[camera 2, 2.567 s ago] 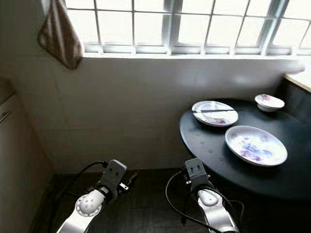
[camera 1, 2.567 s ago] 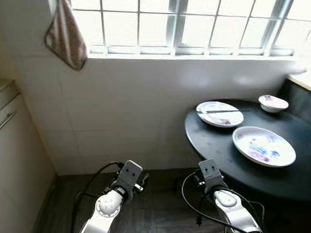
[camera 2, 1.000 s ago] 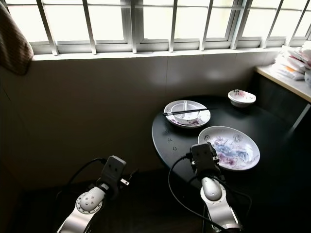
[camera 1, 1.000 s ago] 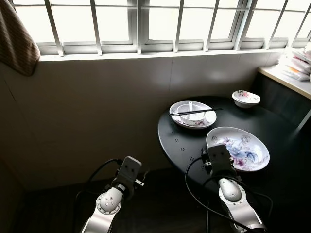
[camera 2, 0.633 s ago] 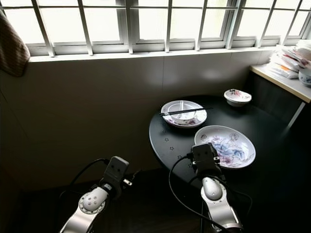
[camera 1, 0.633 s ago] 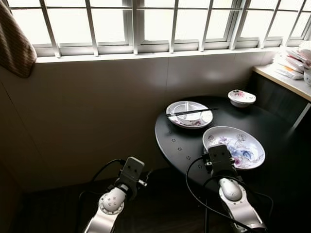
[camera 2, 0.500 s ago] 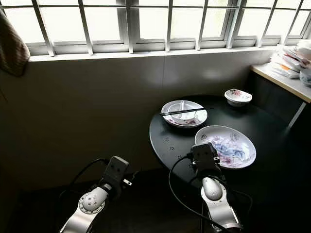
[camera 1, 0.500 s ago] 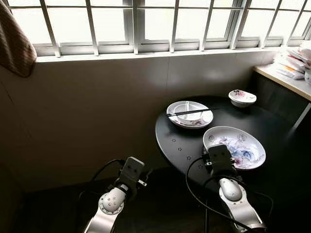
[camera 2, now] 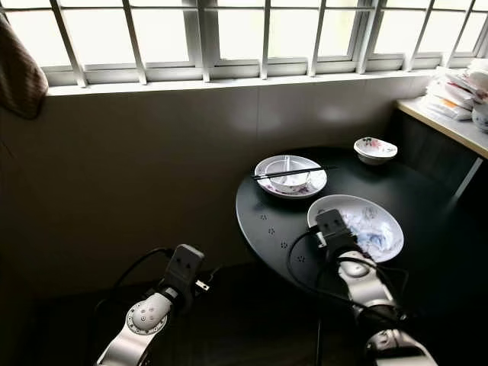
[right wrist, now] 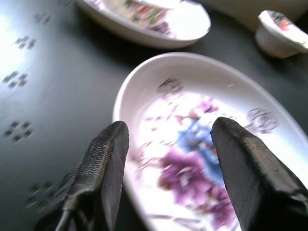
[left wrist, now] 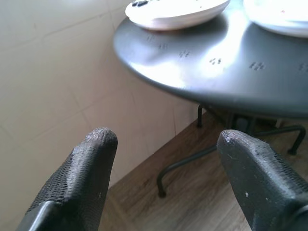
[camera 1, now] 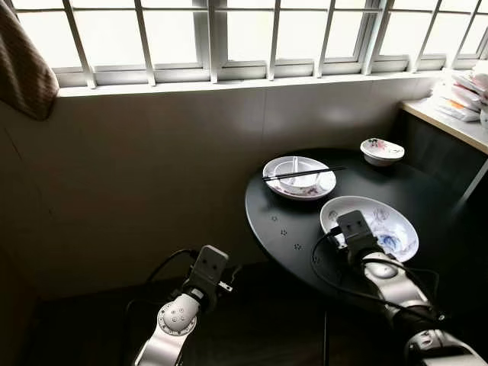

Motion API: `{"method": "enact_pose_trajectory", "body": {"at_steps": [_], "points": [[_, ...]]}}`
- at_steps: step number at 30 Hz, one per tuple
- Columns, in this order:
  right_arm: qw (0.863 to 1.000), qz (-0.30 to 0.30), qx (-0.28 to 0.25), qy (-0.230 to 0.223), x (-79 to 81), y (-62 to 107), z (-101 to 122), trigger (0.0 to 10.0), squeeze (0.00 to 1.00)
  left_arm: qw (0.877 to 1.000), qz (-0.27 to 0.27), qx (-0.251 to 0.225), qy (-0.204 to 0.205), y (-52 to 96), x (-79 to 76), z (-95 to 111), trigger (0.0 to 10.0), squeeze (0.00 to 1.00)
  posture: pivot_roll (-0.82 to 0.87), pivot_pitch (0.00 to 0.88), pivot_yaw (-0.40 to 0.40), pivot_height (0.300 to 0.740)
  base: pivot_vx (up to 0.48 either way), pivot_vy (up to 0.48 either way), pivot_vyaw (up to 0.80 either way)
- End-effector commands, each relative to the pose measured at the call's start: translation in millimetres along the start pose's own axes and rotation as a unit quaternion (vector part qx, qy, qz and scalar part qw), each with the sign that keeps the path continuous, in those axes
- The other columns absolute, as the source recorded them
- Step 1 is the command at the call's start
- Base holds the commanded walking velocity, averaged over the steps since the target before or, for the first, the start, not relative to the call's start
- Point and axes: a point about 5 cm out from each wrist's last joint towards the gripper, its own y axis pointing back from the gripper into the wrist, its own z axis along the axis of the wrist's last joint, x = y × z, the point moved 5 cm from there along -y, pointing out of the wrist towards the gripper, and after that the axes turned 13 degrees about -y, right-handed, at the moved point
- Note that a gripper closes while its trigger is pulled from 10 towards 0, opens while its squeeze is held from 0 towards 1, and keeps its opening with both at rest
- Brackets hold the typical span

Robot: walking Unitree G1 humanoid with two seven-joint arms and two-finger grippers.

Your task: Kitchen organization

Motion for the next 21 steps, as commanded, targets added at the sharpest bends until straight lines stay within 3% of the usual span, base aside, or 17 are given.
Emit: {"method": "enact_pose_trajectory", "body": {"at_steps": [1,2,5,6,9,14,21], "points": [[1.000,0.026,0.001,-0.015,14.5,0.4,-5.7,10.0,0.00,1.000,0.000,0.002,-0.003,-0.2,0.0,-0.7,10.0,0.00,0.04,0.000,-0.042,0.740,0.000,0.000,0.00],[0.996,0.047,-0.070,-0.008,30.9,4.1,16.8,10.0,0.00,1.000,0.001,0.002,-0.003,0.5,0.4,-0.8,10.0,0.00,0.05,0.000,-0.040,0.740,0.000,0.000,0.00],[0.986,0.081,-0.143,0.013,51.0,12.0,40.2,10.0,0.00,1.000,0.002,0.002,-0.003,1.1,1.3,-1.0,10.0,0.00,0.05,0.000,-0.035,0.740,0.000,0.000,0.00],[0.974,0.108,-0.193,0.045,65.7,18.5,55.4,10.0,0.00,1.000,0.002,0.002,-0.003,1.0,1.6,-1.0,10.0,0.00,0.04,0.000,-0.033,0.740,0.000,0.000,0.00],[0.965,0.132,-0.221,0.053,77.7,22.5,65.5,10.0,0.00,1.000,0.001,0.001,-0.004,0.7,1.7,-1.0,10.0,0.00,0.04,0.000,-0.032,0.740,0.000,0.000,0.00],[0.958,0.153,-0.229,0.074,86.5,27.9,63.4,10.0,0.00,1.000,-0.001,0.001,-0.004,0.3,1.5,-0.9,10.0,0.00,0.04,0.000,-0.032,0.740,0.000,0.000,0.00],[0.959,0.145,-0.229,0.076,81.8,30.3,53.8,10.0,0.00,1.000,-0.001,-0.001,-0.004,-1.0,1.1,0.8,10.0,0.00,0.03,0.000,-0.030,0.740,0.000,0.000,0.00]]}}
